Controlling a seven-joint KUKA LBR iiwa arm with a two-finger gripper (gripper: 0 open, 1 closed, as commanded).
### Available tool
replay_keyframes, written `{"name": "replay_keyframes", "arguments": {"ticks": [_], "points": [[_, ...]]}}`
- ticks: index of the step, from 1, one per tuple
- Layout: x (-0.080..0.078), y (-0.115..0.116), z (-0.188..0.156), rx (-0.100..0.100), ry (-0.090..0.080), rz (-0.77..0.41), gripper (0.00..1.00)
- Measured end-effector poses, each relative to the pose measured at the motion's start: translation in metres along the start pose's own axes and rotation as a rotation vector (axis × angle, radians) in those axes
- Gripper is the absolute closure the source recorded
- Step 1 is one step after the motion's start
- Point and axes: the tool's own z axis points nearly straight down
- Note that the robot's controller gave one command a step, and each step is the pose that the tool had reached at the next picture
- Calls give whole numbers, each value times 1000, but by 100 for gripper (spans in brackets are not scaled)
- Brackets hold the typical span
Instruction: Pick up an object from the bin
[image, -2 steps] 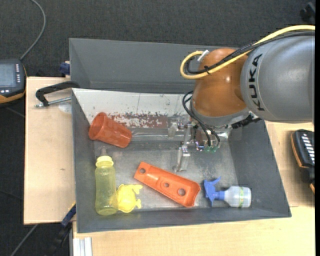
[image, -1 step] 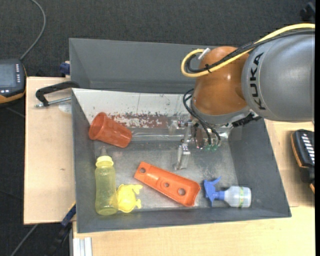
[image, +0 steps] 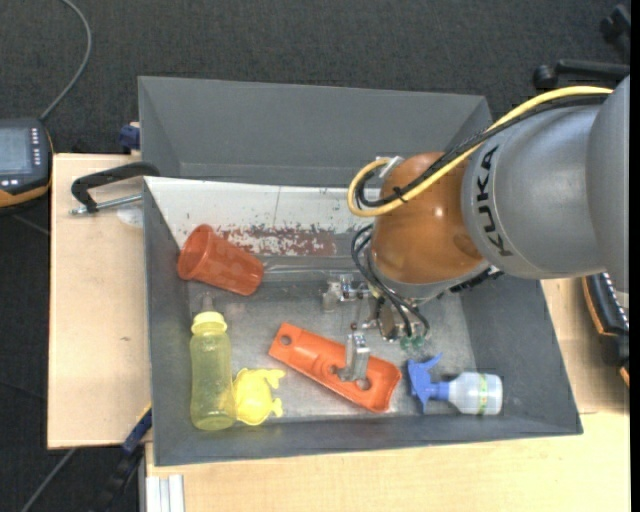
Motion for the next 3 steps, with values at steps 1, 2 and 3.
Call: {"name": "replay_keyframes", "arguments": {"ticks": [1,2,3], "points": [[-24,-22,22,-1,-6,-185,100],[-24,-22,22,-1,-5,-185,0],[-24,-22,22,-1,-5,-185,0]]}}
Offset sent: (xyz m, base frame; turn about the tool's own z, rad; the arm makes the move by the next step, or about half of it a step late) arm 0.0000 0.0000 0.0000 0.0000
